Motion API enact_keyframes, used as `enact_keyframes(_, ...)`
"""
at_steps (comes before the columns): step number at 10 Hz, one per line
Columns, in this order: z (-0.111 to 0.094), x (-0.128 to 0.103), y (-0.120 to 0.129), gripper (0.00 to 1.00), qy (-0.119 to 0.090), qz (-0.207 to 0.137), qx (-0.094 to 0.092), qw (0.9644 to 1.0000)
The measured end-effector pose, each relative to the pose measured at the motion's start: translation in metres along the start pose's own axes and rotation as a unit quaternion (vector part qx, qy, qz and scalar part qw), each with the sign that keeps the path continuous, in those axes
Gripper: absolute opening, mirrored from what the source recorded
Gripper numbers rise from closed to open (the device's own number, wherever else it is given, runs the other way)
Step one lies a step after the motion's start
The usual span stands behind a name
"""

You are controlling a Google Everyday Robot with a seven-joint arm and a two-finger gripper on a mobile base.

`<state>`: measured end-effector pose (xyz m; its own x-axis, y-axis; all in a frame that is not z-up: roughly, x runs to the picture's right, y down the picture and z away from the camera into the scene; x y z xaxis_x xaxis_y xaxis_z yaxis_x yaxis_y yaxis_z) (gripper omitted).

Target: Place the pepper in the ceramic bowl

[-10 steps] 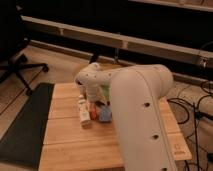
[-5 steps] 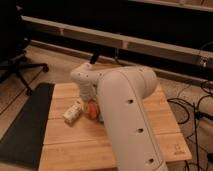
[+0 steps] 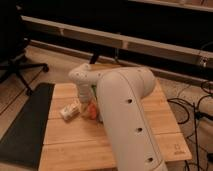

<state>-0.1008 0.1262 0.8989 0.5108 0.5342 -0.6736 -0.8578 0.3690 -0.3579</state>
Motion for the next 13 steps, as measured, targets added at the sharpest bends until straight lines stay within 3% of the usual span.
enact_keyframes(3, 0.023, 0.016, -0.005, 0.62, 0.025, 0.032, -0.021, 0.9990)
enact_keyframes(4, 0.033, 0.015, -0.004, 0.52, 0.029, 0.037, -0.035, 0.9983)
enact_keyframes(6, 0.043, 0.009, -0.009, 0.34, 0.025, 0.037, -0.046, 0.9980)
enact_keyframes(9, 0.042, 0.002, -0.016, 0.05, 0.019, 0.029, -0.036, 0.9987)
enact_keyframes(10, 0.040, 0.000, -0.018, 0.00, 0.016, 0.029, -0.032, 0.9989)
enact_keyframes(13, 0.028, -0.004, -0.019, 0.00, 0.002, 0.026, -0.021, 0.9994)
